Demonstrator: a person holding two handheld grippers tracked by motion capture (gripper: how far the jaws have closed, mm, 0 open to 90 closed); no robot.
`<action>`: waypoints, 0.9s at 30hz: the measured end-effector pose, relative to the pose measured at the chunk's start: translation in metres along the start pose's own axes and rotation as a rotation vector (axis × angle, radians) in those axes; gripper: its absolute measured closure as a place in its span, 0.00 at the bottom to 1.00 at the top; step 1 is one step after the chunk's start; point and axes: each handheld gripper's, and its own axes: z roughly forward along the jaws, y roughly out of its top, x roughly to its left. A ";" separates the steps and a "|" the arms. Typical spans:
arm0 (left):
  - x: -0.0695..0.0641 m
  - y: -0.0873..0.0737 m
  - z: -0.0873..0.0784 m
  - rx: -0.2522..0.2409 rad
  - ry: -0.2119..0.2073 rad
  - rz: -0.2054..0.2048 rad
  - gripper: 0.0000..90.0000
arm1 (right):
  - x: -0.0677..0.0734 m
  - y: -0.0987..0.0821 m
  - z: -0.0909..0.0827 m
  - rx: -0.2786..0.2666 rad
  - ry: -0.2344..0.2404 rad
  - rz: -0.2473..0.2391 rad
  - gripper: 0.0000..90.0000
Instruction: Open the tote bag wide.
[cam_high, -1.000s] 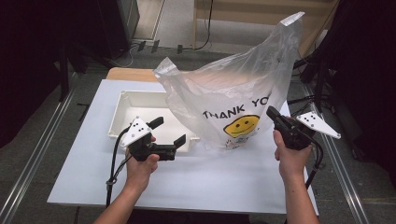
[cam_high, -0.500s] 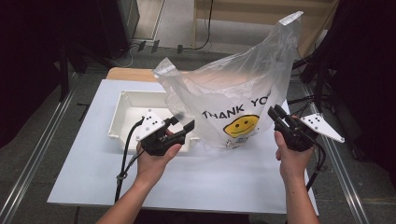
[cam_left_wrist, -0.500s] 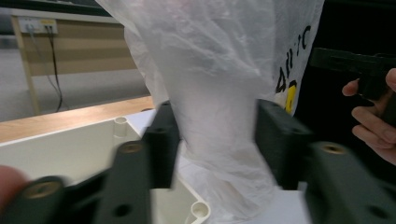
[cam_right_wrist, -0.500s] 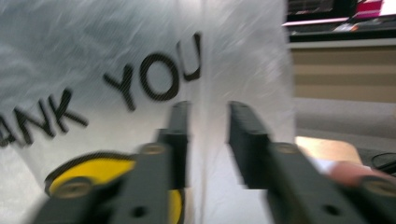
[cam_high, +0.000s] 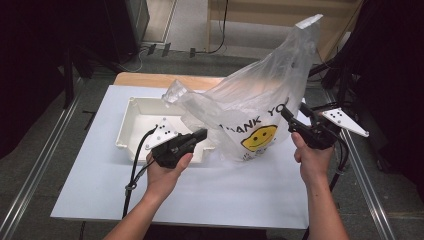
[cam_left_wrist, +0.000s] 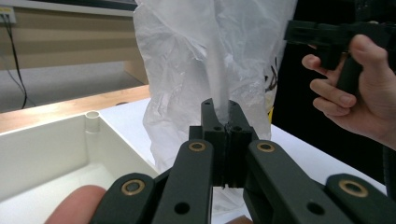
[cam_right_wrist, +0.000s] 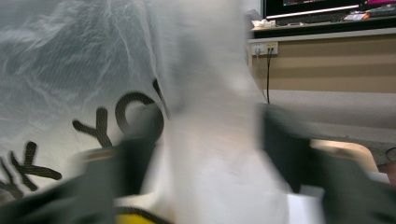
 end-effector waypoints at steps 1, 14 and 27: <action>0.000 0.000 0.000 0.003 0.000 -0.004 1.00 | 0.001 -0.001 0.000 0.005 0.008 -0.009 0.79; -0.002 -0.043 0.033 0.160 -0.011 -0.059 1.00 | -0.014 -0.059 0.007 0.168 -0.123 0.067 1.00; -0.010 -0.030 0.017 0.053 0.050 -0.080 0.10 | -0.010 -0.071 0.002 0.169 -0.133 0.056 1.00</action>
